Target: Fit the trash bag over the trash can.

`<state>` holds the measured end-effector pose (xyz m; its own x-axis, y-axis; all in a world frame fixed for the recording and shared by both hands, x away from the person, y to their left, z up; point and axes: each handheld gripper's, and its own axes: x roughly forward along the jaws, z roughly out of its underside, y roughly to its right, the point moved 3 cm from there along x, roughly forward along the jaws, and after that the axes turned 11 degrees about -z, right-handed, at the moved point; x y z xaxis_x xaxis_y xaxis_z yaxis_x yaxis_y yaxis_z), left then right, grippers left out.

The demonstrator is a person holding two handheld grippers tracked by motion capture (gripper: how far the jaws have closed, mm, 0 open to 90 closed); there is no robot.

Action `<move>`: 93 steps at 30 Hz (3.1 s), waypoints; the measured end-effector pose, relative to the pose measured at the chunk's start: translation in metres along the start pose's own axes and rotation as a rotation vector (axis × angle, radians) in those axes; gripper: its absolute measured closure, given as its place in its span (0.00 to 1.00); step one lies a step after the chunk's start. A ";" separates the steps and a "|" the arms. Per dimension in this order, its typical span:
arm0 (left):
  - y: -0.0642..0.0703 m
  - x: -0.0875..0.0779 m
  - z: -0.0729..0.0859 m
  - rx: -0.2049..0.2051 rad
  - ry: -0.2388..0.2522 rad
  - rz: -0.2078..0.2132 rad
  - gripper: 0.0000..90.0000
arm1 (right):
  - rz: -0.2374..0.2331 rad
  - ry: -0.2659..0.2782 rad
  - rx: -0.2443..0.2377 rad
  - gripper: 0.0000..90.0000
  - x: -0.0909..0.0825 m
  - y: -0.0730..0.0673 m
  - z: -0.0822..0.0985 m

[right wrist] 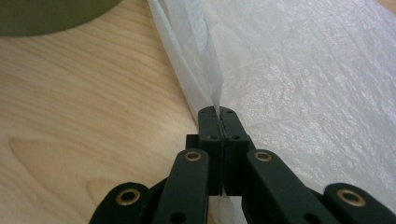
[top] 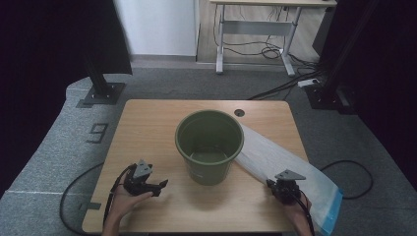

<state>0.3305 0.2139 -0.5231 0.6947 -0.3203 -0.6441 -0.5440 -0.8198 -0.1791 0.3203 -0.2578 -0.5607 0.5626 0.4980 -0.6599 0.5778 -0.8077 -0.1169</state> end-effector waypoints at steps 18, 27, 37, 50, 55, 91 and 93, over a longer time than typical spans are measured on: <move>0.003 0.004 0.000 0.012 -0.011 -0.001 0.16 | -0.084 0.080 -0.123 0.39 0.042 -0.019 -0.069; 0.001 0.001 0.000 0.006 0.003 -0.002 0.16 | -0.127 0.043 -0.155 0.38 0.081 -0.021 -0.082; 0.001 0.001 0.000 0.008 0.002 -0.012 0.16 | -0.131 0.012 -0.156 0.76 0.090 -0.016 -0.079; 0.000 -0.001 -0.001 0.003 0.010 -0.015 0.16 | -0.126 -0.021 -0.147 0.99 0.076 -0.025 -0.058; 0.000 -0.001 -0.001 0.003 0.011 -0.016 0.16 | -0.153 -0.015 -0.151 0.98 0.062 -0.030 -0.052; 0.002 0.004 0.001 0.026 -0.017 -0.026 0.17 | -0.107 0.005 -0.063 0.83 0.095 -0.011 -0.075; 0.002 0.004 0.001 0.024 -0.017 -0.027 0.17 | -0.103 0.027 -0.064 0.93 0.093 -0.010 -0.075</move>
<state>0.3319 0.2112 -0.5266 0.7010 -0.2900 -0.6515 -0.5367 -0.8161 -0.2143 0.4111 -0.1798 -0.5657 0.5132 0.5862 -0.6268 0.6696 -0.7304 -0.1348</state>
